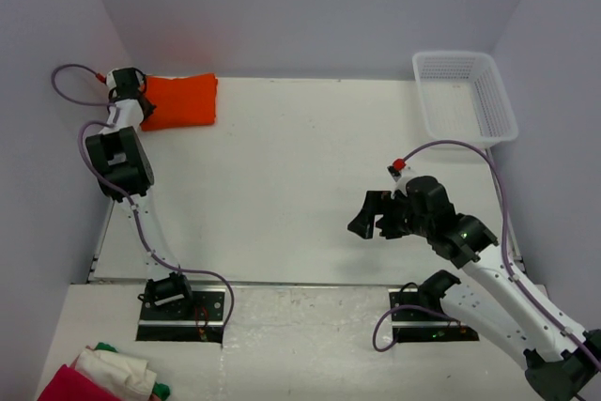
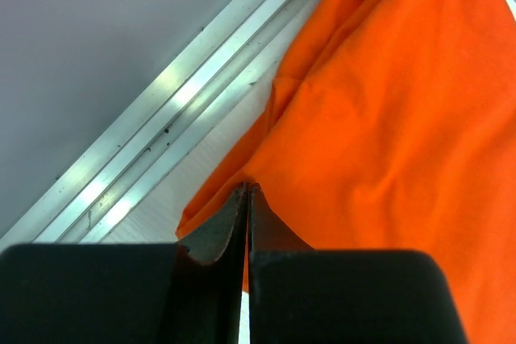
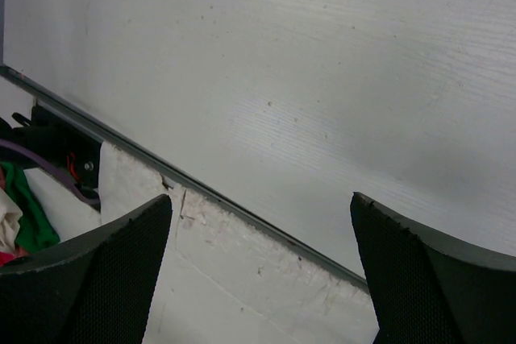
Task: Fold and stack the t-shirts
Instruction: Put the neatly folded tshirt into the corner of the board with the left arm
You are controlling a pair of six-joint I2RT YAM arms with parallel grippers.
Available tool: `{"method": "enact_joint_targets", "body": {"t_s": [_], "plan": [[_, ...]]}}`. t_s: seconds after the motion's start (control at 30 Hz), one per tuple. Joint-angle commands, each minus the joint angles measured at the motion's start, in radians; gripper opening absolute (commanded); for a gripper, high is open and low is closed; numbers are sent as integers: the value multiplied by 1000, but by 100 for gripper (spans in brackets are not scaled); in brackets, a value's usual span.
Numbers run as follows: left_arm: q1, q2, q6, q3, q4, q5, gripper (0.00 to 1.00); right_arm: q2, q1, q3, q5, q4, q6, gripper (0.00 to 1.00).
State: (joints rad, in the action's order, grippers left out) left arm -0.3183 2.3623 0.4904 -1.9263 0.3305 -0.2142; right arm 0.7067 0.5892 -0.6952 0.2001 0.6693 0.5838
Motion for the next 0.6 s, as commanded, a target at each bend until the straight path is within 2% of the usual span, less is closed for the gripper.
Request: {"method": "enact_joint_targets", "body": {"t_s": [0.0,0.4,0.5,0.53,0.57], "plan": [[-19,38,16,-36,-27,6,0,4,8,-32,-16,12,8,92],[-44,78,23,-48,-33,52,0,19,8,-35,-11,9,11,92],[-45,55,23,-37,-51,73,16,16,8,-33,-8,4,11,92],[-45,36,27,-30,-57,73,27,16,8,-29,-8,1,11,92],[-45,23,28,-14,-64,76,33,14,6,-27,-8,1,11,93]]}}
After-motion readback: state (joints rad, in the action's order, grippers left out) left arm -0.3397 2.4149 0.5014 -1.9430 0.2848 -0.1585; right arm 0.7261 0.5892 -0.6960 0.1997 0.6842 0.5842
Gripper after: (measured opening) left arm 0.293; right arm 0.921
